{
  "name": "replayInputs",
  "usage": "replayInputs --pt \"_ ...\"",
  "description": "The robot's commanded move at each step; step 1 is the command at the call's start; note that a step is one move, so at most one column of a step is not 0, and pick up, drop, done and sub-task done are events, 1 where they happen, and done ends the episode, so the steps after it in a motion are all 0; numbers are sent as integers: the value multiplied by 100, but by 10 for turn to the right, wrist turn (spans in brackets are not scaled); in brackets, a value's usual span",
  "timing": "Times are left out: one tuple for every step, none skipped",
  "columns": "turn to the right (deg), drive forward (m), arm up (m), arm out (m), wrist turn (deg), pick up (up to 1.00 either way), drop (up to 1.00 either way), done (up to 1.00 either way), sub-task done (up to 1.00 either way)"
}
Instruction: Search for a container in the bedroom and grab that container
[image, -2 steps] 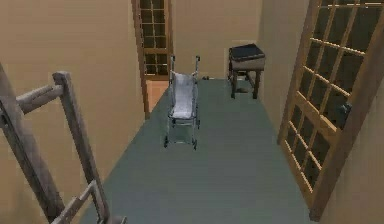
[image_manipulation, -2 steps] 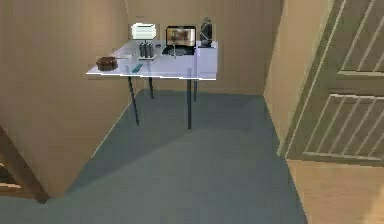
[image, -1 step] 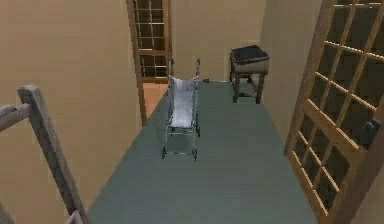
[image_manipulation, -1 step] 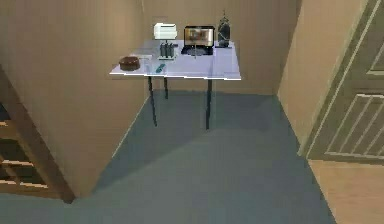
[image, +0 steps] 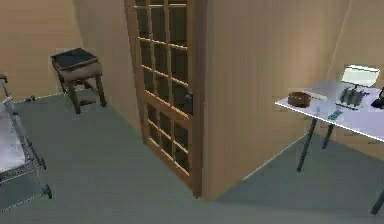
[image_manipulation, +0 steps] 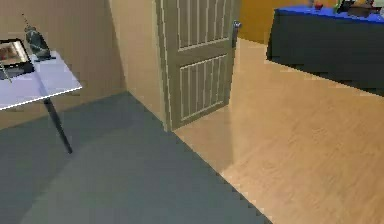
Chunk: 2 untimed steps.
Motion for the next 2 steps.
replayInputs --pt "450 0 0 0 0 0 0 0 0" --pt "30 0 0 0 0 0 0 0 0"
